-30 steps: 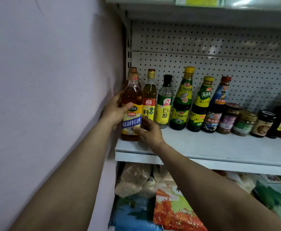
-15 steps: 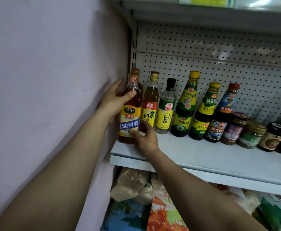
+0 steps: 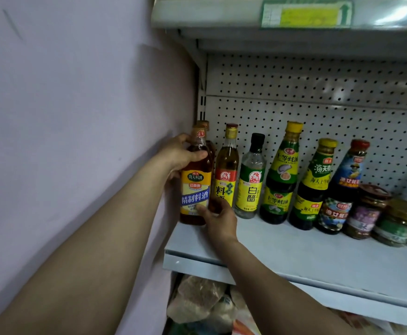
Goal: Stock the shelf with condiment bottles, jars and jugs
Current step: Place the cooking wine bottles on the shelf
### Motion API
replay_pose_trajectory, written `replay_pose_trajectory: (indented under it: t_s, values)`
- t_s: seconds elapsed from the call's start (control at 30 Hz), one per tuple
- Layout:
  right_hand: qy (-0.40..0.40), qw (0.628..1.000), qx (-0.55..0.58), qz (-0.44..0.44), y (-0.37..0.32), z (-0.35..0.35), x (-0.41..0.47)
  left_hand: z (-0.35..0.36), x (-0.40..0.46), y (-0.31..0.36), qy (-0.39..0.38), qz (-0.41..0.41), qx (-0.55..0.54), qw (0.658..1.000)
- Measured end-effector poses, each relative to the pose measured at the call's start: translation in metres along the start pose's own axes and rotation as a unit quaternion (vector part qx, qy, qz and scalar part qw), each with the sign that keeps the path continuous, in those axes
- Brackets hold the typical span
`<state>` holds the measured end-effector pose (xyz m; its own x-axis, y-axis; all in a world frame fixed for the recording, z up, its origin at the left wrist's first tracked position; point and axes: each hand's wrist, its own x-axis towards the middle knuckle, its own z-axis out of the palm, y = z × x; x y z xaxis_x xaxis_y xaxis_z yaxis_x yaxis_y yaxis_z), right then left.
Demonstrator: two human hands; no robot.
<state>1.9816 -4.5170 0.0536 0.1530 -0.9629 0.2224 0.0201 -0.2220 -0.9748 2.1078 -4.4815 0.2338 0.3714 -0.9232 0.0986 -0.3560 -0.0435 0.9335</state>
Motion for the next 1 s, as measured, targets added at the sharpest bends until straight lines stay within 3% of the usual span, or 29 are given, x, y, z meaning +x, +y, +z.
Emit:
replay_pose_trajectory:
  t_s: [1.0]
  values:
    - [0.095, 0.986, -0.127, 0.048, 0.001, 0.01, 0.019, 0.001, 0.032, -0.003, -0.049, -0.011, -0.04, 0.998]
